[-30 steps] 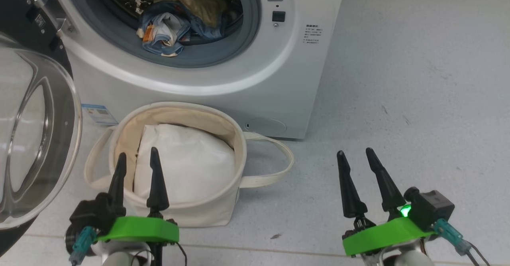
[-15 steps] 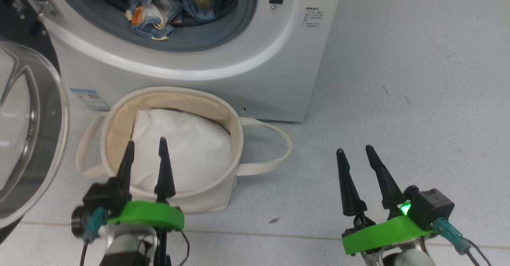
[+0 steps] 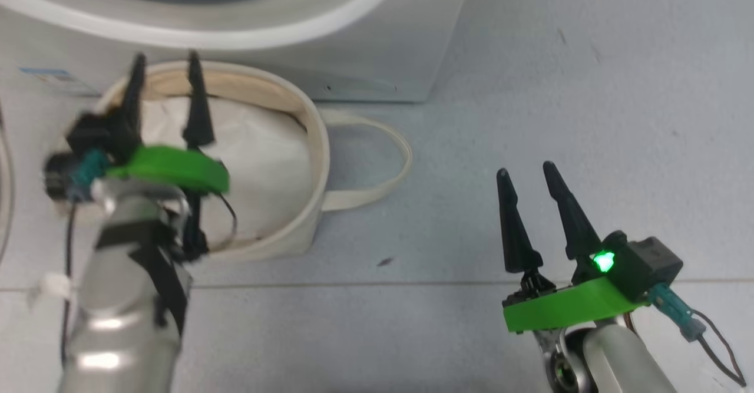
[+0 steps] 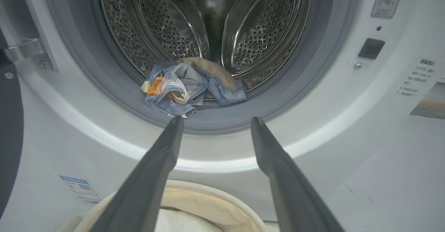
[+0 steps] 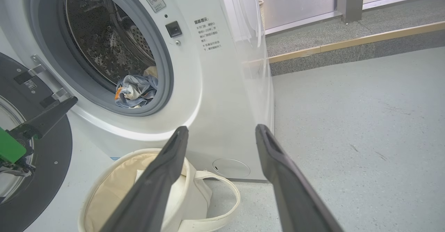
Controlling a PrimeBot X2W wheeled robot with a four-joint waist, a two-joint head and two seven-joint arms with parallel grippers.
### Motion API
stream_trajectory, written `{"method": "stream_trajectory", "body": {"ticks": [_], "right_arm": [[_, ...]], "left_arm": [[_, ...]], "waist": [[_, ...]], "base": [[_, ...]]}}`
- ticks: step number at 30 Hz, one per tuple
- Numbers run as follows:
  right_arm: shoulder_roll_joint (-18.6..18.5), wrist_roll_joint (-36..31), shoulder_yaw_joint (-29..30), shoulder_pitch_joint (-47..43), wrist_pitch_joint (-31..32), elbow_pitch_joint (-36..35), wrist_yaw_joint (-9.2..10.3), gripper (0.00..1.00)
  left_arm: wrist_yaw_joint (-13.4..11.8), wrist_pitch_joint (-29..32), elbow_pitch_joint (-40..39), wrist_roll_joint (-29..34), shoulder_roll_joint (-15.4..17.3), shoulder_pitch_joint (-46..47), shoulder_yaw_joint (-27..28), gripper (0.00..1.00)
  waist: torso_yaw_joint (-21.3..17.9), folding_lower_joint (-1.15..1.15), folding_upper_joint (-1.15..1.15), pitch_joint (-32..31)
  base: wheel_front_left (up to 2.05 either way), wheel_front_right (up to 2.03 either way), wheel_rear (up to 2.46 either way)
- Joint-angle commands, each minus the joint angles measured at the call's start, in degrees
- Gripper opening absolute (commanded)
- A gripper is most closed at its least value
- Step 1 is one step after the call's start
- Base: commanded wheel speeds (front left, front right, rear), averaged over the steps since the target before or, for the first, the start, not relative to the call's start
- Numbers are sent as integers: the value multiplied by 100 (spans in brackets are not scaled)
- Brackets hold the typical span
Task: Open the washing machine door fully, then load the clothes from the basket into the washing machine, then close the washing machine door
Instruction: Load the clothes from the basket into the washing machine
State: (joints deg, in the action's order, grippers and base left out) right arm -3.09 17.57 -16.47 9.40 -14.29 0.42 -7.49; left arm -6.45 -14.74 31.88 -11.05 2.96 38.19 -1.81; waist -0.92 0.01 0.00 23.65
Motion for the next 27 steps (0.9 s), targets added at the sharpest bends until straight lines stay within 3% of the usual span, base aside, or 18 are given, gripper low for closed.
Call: {"method": "stream_trajectory", "body": {"ticks": [1, 9, 16, 27], "right_arm": [[22, -39, -134, 143, -71, -232, 0, 100], [22, -16, -156, 464, -71, -333, 0, 100], [22, 37, -148, 660, -71, -410, 0, 100], [22, 92, -177, 734, -71, -451, 0, 100]], "left_arm": [[25, -26, 100, 164, 338, 513, 249, 100], [-296, -26, 1265, 536, 903, 2216, 379, 100], [-566, -26, 2064, 816, 1230, 3141, 284, 100], [-1035, -26, 3149, 1193, 1477, 4037, -44, 100]], "waist": [[-236, -1, 0, 489], [-457, -1, 0, 1266], [-595, -1, 0, 1625], [-709, -1, 0, 1845]], "base": [[0, 0, 0], [0, 0, 0], [0, 0, 0], [0, 0, 0]]}}
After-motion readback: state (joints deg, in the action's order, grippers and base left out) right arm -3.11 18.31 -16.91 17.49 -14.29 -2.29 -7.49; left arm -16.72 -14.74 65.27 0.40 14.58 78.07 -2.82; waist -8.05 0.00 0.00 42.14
